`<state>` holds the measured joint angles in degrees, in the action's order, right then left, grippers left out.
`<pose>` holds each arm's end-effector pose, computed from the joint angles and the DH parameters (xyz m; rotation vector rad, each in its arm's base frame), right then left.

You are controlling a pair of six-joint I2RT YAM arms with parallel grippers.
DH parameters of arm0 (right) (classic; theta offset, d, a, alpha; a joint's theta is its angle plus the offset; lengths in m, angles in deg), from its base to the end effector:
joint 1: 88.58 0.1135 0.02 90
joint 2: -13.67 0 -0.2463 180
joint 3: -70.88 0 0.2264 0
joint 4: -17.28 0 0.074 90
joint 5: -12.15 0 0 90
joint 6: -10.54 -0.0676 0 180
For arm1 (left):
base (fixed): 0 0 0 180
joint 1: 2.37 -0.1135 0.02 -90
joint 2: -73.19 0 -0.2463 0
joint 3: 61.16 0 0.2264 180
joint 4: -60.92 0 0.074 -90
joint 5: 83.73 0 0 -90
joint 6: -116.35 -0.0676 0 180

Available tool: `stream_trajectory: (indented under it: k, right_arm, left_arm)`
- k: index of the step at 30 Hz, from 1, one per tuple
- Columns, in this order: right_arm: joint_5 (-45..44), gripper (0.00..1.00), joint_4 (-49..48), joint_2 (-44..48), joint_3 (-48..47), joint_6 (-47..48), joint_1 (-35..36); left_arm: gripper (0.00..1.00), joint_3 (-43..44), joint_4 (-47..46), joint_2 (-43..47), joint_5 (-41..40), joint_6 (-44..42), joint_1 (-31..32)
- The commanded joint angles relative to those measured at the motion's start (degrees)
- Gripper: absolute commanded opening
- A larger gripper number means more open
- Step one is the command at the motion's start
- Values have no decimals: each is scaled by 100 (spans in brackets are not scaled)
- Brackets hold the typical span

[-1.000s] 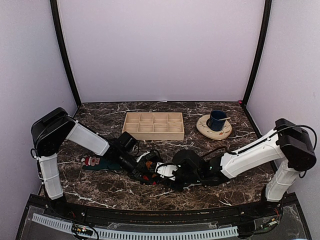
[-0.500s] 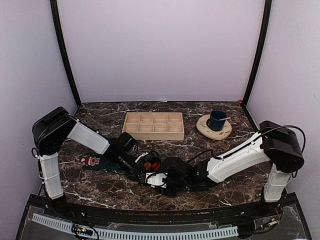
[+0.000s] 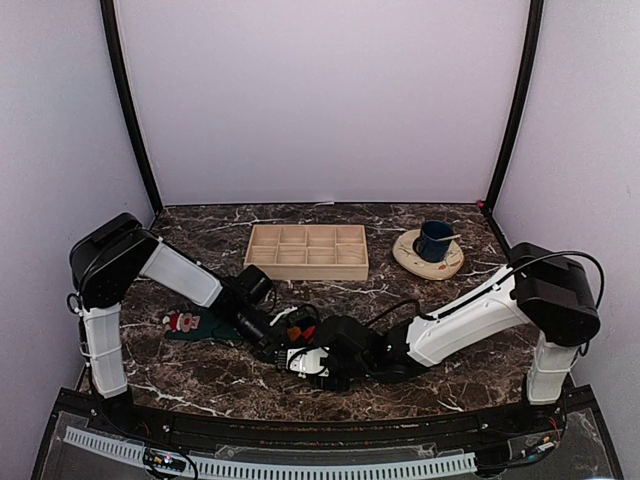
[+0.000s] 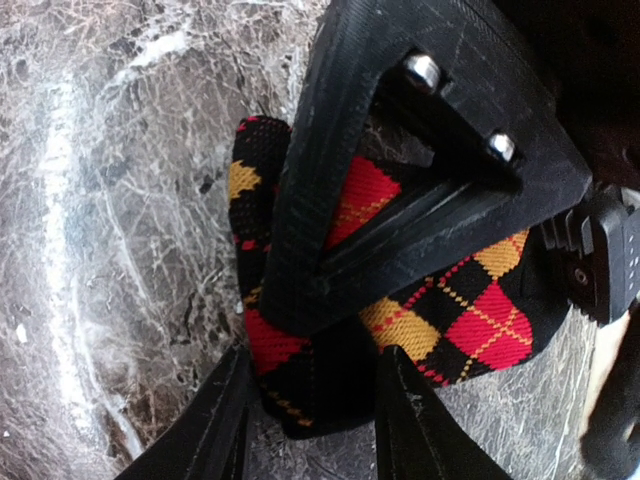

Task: Roll the socks
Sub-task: Pick up the sock from the center of the board.

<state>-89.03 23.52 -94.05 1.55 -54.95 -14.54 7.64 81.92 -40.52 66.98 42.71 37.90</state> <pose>0.1150 0.3543 0.1089 -1.7094 1.5979 0.2016 0.2084 -0.2538 0.0814 -0.8335 -2.4099 1.5606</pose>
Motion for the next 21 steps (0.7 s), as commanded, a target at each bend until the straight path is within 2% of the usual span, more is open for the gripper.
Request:
stream_trajectory:
  k: [1, 9, 21]
  right_arm:
    - [-25, 37, 191, -246, -118, 204, 40]
    - [166, 26, 714, -327, -260, 79, -23]
    - [310, 27, 1118, -194, -158, 37, -117]
  left_arm:
    - [0, 103, 432, -121, 95, -251, -17]
    - [0, 189, 637, -160, 151, -398, -62]
    - [0, 143, 683, -160, 256, -503, -96]
